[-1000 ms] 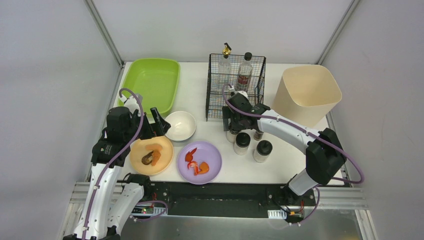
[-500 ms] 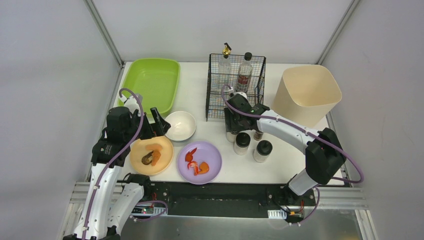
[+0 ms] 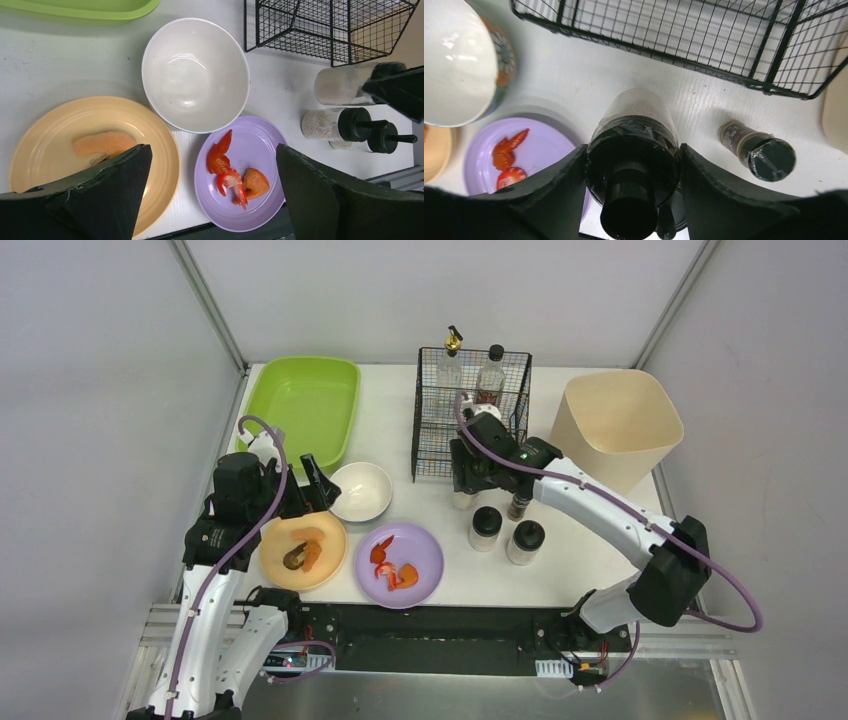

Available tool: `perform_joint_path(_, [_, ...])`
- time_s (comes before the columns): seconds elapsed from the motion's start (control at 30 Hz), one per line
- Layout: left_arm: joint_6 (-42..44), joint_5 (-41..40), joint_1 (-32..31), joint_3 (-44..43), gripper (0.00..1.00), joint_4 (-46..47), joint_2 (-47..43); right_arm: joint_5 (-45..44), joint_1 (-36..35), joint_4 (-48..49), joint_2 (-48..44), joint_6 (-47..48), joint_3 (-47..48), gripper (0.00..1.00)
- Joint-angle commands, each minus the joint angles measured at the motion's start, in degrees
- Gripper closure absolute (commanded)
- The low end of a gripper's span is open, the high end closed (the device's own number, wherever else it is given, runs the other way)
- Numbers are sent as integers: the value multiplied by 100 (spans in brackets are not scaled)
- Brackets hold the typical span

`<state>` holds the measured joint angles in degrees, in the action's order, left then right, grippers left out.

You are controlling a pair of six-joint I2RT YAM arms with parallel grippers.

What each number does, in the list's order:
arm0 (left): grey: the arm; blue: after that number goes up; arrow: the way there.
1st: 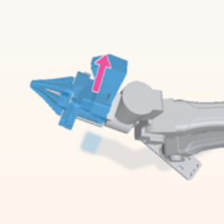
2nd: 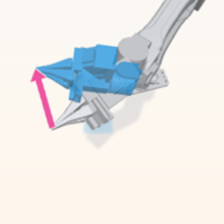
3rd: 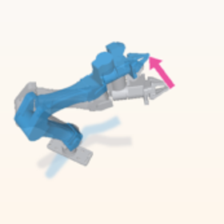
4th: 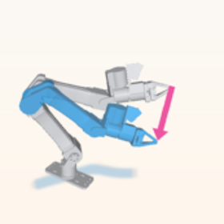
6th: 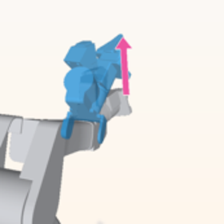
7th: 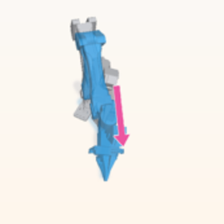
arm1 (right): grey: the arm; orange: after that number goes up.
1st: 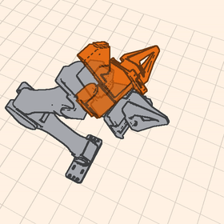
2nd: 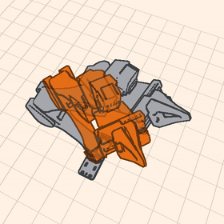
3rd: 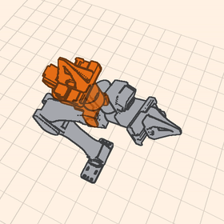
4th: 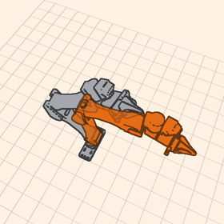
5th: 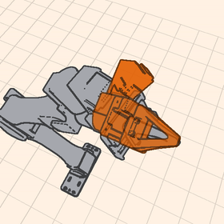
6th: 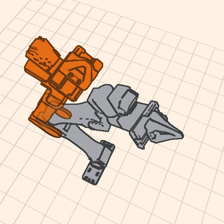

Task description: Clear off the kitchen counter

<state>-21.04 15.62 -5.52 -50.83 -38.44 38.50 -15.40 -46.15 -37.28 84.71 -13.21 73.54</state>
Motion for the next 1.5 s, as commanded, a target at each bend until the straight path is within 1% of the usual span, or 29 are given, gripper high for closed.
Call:
perform_joint_path(0.0, [30,55,59,16,0,126,-1,-276,-31,-161,-428,180,738,78])
perform_joint_path(0.17, [30,45,58,18,0,126,-1,-508,-20,-237,-544,391,1346,78])
perform_joint_path(0.27, [30,42,60,15,0,126,0,-641,-5,-157,-455,537,1779,80])
perform_joint_path(0.33, [34,44,60,12,0,121,0,-658,57,-144,-281,631,2137,82])
perform_joint_path(0.57, [37,60,60,20,0,126,7,-646,339,-243,605,808,3627,82])
perform_joint_path(0.7, [31,68,62,12,0,121,-23,-937,386,-122,1096,885,4172,83])
perform_joint_path(0.77, [30,73,68,17,0,126,-10,-932,423,-104,1338,844,4394,83])
perform_joint_path(0.9, [30,98,68,20,1,126,0,-992,519,58,1710,765,4612,85])
perform_joint_path(1.1, [20,161,68,21,0,126,17,-1049,593,617,1939,780,4421,87])
perform_joint_path(1.47, [21,175,77,21,0,125,53,-1062,643,697,2669,661,4822,88])
